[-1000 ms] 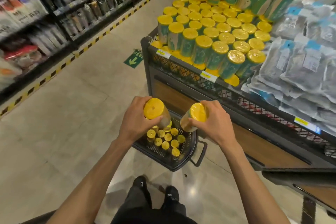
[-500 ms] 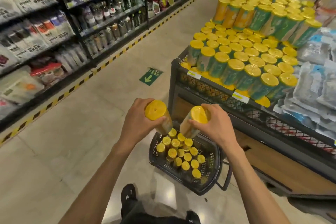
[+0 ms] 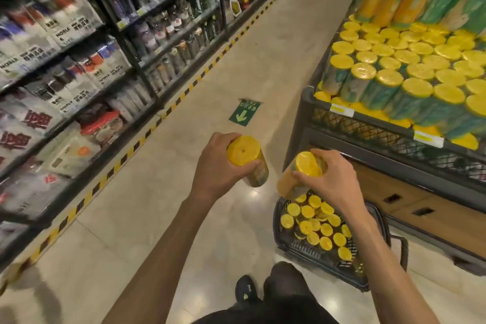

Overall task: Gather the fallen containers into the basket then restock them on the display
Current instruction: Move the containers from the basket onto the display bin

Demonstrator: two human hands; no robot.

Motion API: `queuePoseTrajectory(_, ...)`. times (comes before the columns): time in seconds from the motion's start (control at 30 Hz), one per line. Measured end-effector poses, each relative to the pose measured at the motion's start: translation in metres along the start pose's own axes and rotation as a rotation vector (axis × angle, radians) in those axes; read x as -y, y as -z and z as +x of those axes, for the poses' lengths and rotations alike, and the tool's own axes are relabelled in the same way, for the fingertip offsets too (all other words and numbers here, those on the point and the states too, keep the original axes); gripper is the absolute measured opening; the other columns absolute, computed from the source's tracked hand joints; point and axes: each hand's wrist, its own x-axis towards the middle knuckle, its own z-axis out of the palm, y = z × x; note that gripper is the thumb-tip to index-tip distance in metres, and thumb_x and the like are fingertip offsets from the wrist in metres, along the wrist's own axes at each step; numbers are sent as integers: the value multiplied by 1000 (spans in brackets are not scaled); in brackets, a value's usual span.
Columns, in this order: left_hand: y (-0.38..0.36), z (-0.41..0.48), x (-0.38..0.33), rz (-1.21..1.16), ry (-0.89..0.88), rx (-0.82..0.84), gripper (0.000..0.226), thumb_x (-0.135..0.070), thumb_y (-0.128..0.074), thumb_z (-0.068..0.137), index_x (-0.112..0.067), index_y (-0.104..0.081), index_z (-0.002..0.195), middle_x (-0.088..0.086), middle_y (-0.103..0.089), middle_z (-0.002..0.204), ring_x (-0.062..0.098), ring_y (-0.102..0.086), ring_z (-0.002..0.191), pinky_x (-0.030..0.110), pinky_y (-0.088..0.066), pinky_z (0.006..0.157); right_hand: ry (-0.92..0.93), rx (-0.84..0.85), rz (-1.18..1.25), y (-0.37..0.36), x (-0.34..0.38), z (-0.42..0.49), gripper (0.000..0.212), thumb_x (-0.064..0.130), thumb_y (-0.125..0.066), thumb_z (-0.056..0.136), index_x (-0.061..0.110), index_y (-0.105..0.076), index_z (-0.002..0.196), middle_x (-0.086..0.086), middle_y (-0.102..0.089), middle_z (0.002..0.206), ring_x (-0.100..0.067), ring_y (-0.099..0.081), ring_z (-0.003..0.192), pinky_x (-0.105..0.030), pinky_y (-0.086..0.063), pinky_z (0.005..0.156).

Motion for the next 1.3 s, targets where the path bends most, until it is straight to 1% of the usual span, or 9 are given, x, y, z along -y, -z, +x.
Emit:
queuePoseTrajectory(0.17, 3, 51, 10, 31, -54, 73, 75, -56, -78, 61, -29, -54, 127, -9, -49, 114, 8, -52, 100, 39, -55, 84, -10, -42, -10, -9, 11, 37, 75, 56, -79, 70, 23, -56, 132, 5, -58, 121, -14, -55, 109, -25, -40, 84)
queuePoseTrajectory(0.37, -17, 139, 20, 11, -116, 149, 77, -63, -75, 58, -30, -55, 125, -9, -50, 113, 10, -53, 101, 42, -55, 82, -45, -99, 33, -7, 10, 106, 76, 57, -79, 69, 22, -57, 133, 5, -58, 120, -12, -54, 110, -29, -44, 89)
queuePoseTrajectory(0.5, -41, 210, 18, 2, -144, 213, 77, -62, -76, 58, -31, -55, 125, -10, -49, 113, 12, -53, 102, 43, -56, 83, -104, -144, 42, 10, 4, 161, 77, 56, -80, 68, 23, -56, 133, 4, -58, 124, -15, -54, 113, -33, -46, 94)
queuePoseTrajectory(0.63, -61, 277, 3, -24, -166, 253, 74, -59, -79, 56, -35, -55, 122, -12, -50, 113, 13, -54, 103, 44, -55, 84, -162, -206, 14, 35, -6, 211, 76, 55, -81, 68, 21, -57, 132, 2, -59, 123, -17, -55, 113, -32, -44, 90)
queuePoseTrajectory(0.77, -77, 335, -17, -29, -288, 264, 73, -64, -75, 56, -36, -55, 121, -12, -52, 112, 10, -53, 102, 41, -54, 85, -225, -267, 10, 57, -12, 250, 76, 55, -81, 68, 24, -56, 132, 3, -58, 128, -16, -54, 117, -30, -44, 91)
queuePoseTrajectory(0.9, -97, 385, -39, -44, -400, 343, 68, -67, -71, 59, -42, -51, 119, -14, -52, 112, 3, -51, 100, 37, -55, 83, -313, -331, 48, 69, -20, 271, 78, 57, -79, 69, 24, -55, 135, 4, -56, 129, -14, -52, 119, -27, -42, 91)
queuePoseTrajectory(1.03, -125, 436, -59, -86, -515, 430, 68, -66, -71, 61, -35, -56, 120, -11, -53, 109, 7, -52, 99, 42, -55, 80, -403, -406, 50, 78, -29, 290, 79, 58, -79, 69, 24, -55, 136, 6, -54, 131, -13, -51, 119, -27, -44, 91)
queuePoseTrajectory(1.2, -158, 499, -84, -120, -655, 558, 71, -66, -73, 62, -33, -57, 123, -14, -51, 108, 8, -52, 101, 42, -55, 82, -503, -419, -5, 95, -36, 319, 79, 59, -78, 71, 27, -51, 138, 6, -52, 134, -15, -50, 122, -33, -45, 96)
queuePoseTrajectory(1.3, -177, 536, -99, -109, -745, 641, 69, -63, -78, 64, -33, -57, 123, -12, -53, 108, 6, -52, 100, 37, -53, 83, -579, -439, -37, 98, -38, 335, 80, 62, -76, 70, 28, -51, 139, 7, -52, 135, -15, -49, 124, -35, -44, 98)
